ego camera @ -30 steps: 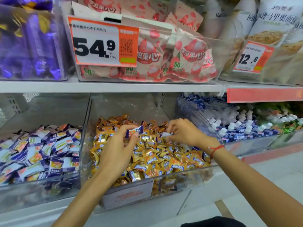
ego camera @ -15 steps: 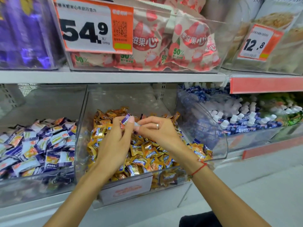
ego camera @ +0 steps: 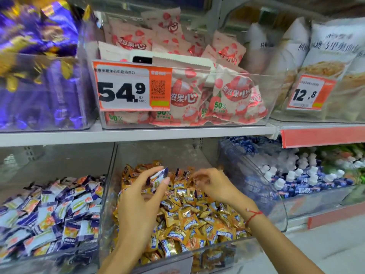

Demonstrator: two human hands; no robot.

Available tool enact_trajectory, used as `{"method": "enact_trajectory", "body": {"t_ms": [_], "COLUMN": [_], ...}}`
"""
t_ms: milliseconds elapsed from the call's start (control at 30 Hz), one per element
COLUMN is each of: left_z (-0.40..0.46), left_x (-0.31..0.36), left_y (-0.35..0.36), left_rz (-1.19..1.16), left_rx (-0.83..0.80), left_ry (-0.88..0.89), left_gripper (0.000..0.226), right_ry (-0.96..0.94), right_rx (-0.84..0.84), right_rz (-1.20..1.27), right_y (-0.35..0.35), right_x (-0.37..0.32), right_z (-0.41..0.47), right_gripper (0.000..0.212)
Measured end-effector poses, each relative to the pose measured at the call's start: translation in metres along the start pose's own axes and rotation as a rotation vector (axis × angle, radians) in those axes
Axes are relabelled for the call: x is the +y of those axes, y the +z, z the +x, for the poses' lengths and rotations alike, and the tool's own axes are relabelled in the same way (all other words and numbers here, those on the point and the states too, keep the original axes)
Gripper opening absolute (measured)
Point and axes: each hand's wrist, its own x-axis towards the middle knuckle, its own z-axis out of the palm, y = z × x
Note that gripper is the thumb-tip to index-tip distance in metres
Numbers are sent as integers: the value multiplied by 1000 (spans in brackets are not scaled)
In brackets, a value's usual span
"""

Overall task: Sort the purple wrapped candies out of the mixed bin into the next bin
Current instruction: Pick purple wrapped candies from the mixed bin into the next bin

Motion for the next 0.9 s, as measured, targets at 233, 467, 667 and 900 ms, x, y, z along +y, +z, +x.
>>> {"method": "enact_trajectory", "body": {"t_ms": [233, 467, 667, 900], "left_z": [2, 1, -1, 2], "left_x": [-3, -6, -3, -3], "left_y": [2, 2, 1, 2], "left_rz": [60, 23, 2, -26], "left_rx": [-8, -17, -14, -9], "left_ry": [-14, -28, -48, -71], "left_gripper": [16, 13, 15, 14], "right_ry": [-158, -250, -128, 64], "right_rx": [-318, -529, -89, -97], "right_rz": [-147, -98, -133, -445], "right_y": [37, -7, 3, 39], "right_x": [-19, -1, -1, -10], "right_z": [34, -13, 36, 84], "right_gripper": [33, 32, 30, 37]}}
